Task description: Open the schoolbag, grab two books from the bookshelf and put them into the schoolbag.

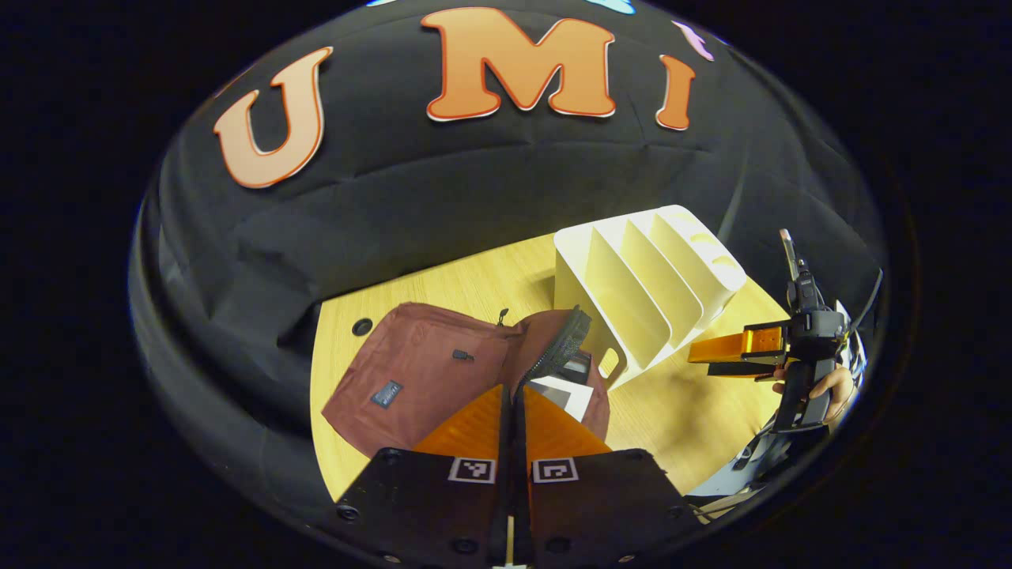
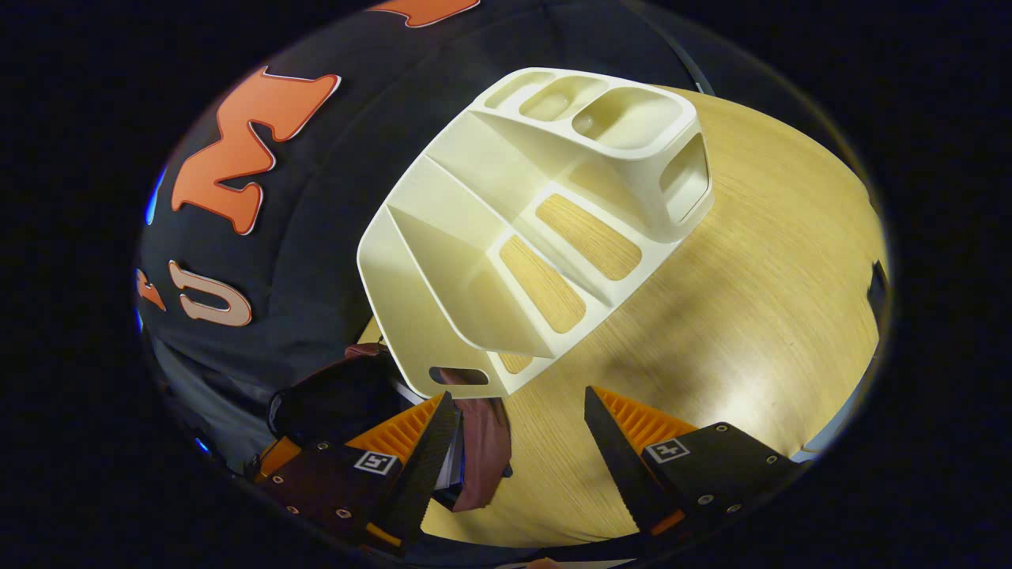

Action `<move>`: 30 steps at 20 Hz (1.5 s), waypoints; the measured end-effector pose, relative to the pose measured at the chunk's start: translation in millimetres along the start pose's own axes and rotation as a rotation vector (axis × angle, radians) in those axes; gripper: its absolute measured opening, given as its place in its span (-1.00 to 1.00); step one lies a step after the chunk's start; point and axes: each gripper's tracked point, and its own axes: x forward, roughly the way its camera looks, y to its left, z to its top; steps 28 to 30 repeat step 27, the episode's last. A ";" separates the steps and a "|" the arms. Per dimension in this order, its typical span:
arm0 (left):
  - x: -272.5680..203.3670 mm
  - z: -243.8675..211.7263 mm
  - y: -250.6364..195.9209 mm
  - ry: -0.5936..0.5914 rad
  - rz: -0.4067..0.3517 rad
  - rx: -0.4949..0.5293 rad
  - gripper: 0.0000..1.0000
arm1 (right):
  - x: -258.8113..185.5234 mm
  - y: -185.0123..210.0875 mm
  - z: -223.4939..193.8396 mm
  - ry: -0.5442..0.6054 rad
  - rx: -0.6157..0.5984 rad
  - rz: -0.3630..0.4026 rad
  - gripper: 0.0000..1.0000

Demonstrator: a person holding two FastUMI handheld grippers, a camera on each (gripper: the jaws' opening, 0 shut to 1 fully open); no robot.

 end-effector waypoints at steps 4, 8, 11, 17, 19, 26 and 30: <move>-3.6 -13.4 -27.3 -0.011 0.012 -0.148 -0.58 | -14.2 -30.0 22.1 0.044 -0.093 -0.013 0.95; -11.4 -13.2 -47.7 -0.048 0.086 -0.198 1.00 | -29.5 -53.6 35.1 0.080 -0.191 -0.035 0.95; -17.2 -6.8 -64.2 -0.088 0.132 -0.208 1.00 | -40.0 -68.6 47.7 0.076 -0.302 -0.060 0.96; -28.3 41.5 -95.2 -0.218 0.177 -0.226 0.99 | -79.3 -40.2 108.6 -0.071 -0.406 -0.004 0.95; -33.8 64.2 -106.4 -0.273 0.160 -0.223 0.99 | -96.3 -24.7 134.7 -0.166 -0.478 0.000 0.95; -57.7 135.9 -124.0 -0.477 0.149 -0.204 0.99 | -177.4 37.7 197.9 -0.489 -0.607 0.051 0.95; -63.2 144.8 -123.7 -0.521 0.153 -0.201 0.99 | -188.8 45.5 204.1 -0.534 -0.623 0.057 0.95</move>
